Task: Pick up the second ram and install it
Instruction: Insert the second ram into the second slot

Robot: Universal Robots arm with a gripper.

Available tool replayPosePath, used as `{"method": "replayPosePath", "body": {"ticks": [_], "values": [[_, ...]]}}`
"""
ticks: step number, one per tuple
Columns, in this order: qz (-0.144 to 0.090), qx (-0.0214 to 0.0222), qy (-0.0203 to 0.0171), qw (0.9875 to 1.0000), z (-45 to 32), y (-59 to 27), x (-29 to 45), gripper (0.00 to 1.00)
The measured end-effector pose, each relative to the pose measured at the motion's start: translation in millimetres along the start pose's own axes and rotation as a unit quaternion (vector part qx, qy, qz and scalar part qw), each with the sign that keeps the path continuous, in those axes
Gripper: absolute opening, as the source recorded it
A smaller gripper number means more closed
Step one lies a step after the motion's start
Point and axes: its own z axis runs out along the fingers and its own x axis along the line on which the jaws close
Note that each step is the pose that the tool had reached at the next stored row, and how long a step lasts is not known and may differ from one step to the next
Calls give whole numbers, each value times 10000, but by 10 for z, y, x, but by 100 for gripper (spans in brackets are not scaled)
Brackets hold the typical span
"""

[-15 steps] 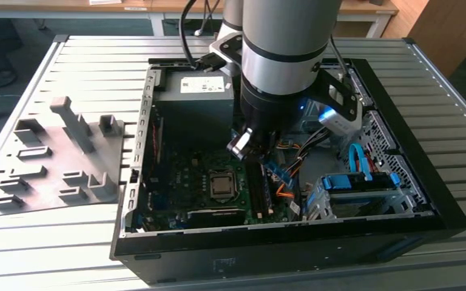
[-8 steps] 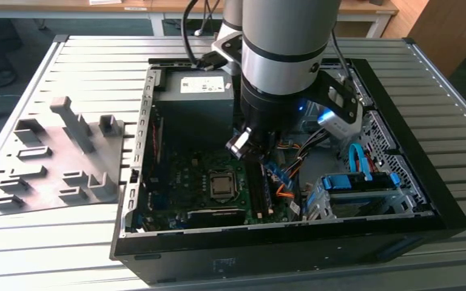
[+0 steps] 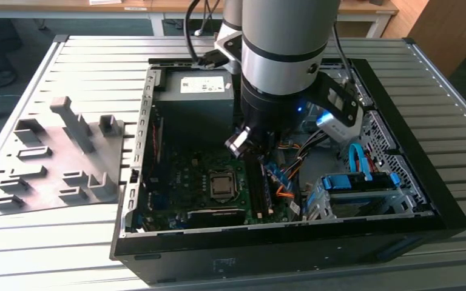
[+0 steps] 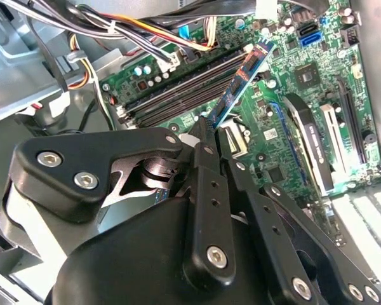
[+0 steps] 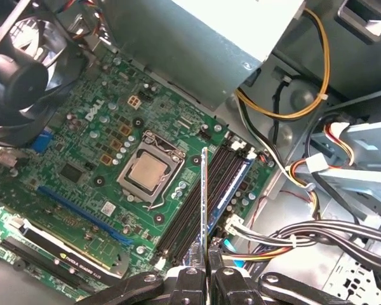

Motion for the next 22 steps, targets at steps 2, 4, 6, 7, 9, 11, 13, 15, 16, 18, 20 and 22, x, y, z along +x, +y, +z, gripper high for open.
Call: {"method": "replayPosePath", "body": {"ticks": [2, 4, 6, 7, 9, 11, 13, 15, 16, 18, 20, 22], "values": [[68, 7, -2, 10000, 1, 0, 0, 14], [134, 13, -4, 9999, 1, 0, 0, 14], [198, 20, -6, 9998, 1, 0, 0, 14], [229, 23, -7, 9997, 1, 0, 0, 14], [292, 29, -9, 9996, 2, 0, 0, 14], [352, 35, -10, 9994, 2, 0, 0, 14], [416, 41, -12, 9991, 2, 0, 0, 14], [476, 47, -14, 9989, 3, 0, 0, 14], [506, 51, -15, 9987, 3, 0, 0, 14], [571, 57, -17, 9984, 3, 0, 0, 14], [637, 64, -19, 9979, 3, 0, 0, 14], [702, 70, -21, 9975, 4, 0, 0, 14]]}}
